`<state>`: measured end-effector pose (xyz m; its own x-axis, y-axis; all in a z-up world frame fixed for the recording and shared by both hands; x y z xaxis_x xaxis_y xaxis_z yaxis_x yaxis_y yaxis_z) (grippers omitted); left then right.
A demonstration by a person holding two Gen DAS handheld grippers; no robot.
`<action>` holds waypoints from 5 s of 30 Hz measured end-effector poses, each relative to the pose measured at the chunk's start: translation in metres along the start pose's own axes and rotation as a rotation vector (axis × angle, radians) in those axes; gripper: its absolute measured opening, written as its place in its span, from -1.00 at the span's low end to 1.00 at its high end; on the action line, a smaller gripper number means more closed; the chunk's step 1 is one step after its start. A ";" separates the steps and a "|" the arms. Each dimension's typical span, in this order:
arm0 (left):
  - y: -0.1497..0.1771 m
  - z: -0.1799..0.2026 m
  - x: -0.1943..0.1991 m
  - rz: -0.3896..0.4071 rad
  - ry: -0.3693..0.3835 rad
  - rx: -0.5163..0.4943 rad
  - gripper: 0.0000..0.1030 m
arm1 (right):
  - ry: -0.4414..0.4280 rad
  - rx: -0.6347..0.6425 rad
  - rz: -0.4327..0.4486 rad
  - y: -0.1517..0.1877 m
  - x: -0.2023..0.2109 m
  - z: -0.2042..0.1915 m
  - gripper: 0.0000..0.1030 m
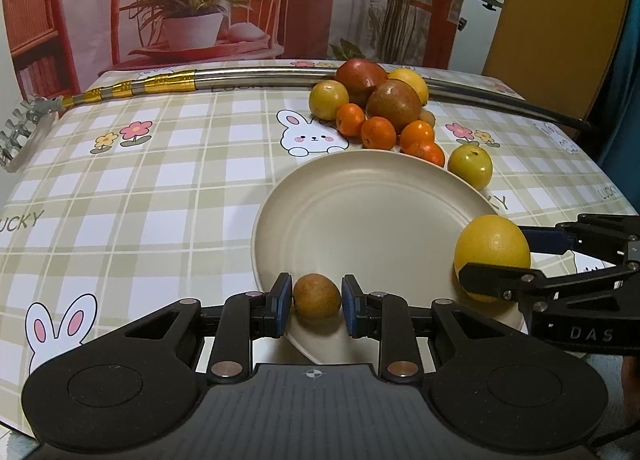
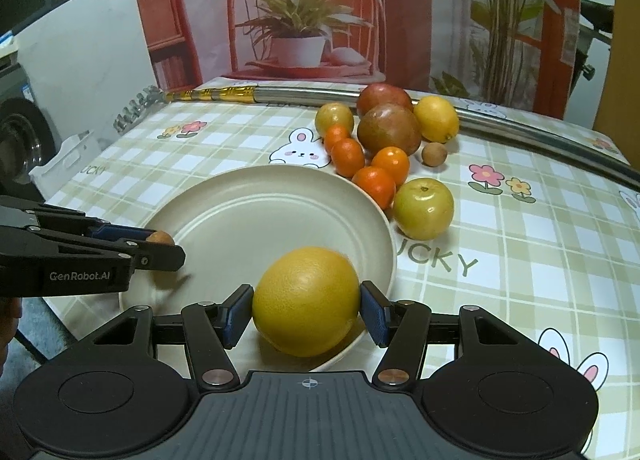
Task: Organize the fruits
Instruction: 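Lower the grapefruit onto the plate with the right tool while the left tool releases the brown fruit there, then grasp a tangerine with the left tool while the right tool grasps another small brown fruit, then place the tangerine on the plate with the left tool while the right tool places the brown fruit there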
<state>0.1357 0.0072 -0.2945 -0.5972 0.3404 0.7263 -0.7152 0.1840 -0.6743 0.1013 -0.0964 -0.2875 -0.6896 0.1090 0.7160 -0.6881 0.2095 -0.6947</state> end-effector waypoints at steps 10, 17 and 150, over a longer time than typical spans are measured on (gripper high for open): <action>0.000 0.000 0.000 0.000 0.000 0.001 -0.44 | -0.001 -0.009 0.004 0.000 0.001 0.002 0.03; 0.000 -0.001 -0.001 0.001 0.001 0.002 -0.44 | -0.001 -0.008 0.004 0.000 0.001 0.002 0.04; -0.076 -0.015 -0.036 -0.041 0.092 0.015 -0.30 | -0.066 -0.016 0.127 -0.093 -0.067 0.116 -0.49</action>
<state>0.2175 -0.0051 -0.2716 -0.5321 0.4160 0.7374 -0.7440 0.1859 -0.6418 0.1855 -0.2358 -0.2788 -0.7844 0.0715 0.6161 -0.5913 0.2139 -0.7776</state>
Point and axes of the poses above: each gripper's, at about its wrist camera, not at the fingertips, and x roughly against the way its jaws point, z to its right, y to its underside, the point moved 4 cm from there along -x, roughly the way its jaws point, and after that the axes turned 5 degrees about y, right-handed, at the moved point
